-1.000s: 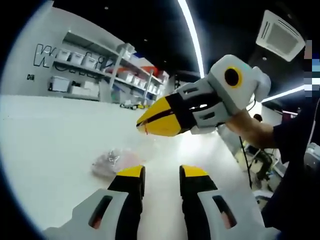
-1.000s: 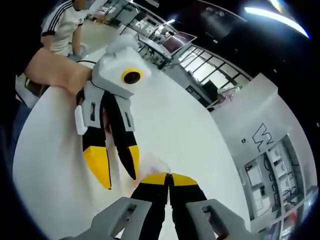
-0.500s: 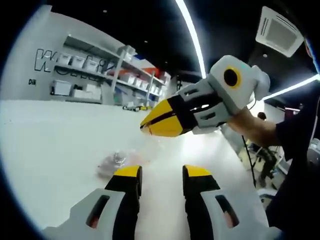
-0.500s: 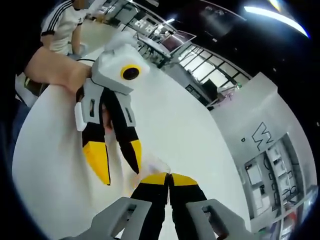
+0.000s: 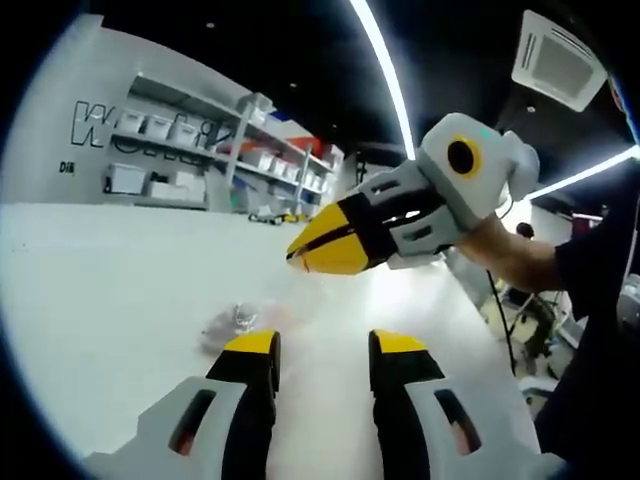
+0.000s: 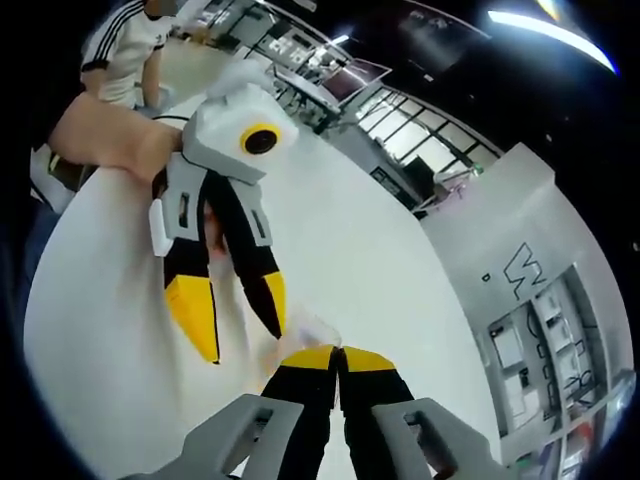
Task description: Open the resealable bag by pulling the two sides of the seal apart until the entire bag opening is separated and visibly accessible.
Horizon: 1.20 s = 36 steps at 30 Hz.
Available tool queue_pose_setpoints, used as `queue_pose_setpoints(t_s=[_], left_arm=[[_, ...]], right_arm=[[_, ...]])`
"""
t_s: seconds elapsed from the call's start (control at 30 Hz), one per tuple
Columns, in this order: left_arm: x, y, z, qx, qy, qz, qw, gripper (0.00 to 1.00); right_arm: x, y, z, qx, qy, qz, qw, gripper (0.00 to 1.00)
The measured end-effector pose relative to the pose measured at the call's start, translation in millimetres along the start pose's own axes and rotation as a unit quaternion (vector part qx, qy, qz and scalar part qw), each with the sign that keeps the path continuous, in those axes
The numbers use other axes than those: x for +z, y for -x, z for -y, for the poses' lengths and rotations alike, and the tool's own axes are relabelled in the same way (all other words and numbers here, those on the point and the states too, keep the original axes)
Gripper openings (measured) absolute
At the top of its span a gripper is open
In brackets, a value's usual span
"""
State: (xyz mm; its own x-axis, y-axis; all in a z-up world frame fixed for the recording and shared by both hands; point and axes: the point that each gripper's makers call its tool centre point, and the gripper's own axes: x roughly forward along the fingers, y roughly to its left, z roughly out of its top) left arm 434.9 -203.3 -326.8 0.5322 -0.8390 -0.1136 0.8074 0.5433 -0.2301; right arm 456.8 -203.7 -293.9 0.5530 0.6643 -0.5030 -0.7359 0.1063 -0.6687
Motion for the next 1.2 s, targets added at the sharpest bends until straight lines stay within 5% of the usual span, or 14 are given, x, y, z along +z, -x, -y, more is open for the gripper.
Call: queue_pose_setpoints(t_s=[1.2], left_arm=[[-1.8,0.2,1.5,0.002,0.008,-0.001,1.0,0.37]], right_arm=[[-26.2,-0.9,18.6,-0.016,-0.019,-0.019,0.9995,0.0]])
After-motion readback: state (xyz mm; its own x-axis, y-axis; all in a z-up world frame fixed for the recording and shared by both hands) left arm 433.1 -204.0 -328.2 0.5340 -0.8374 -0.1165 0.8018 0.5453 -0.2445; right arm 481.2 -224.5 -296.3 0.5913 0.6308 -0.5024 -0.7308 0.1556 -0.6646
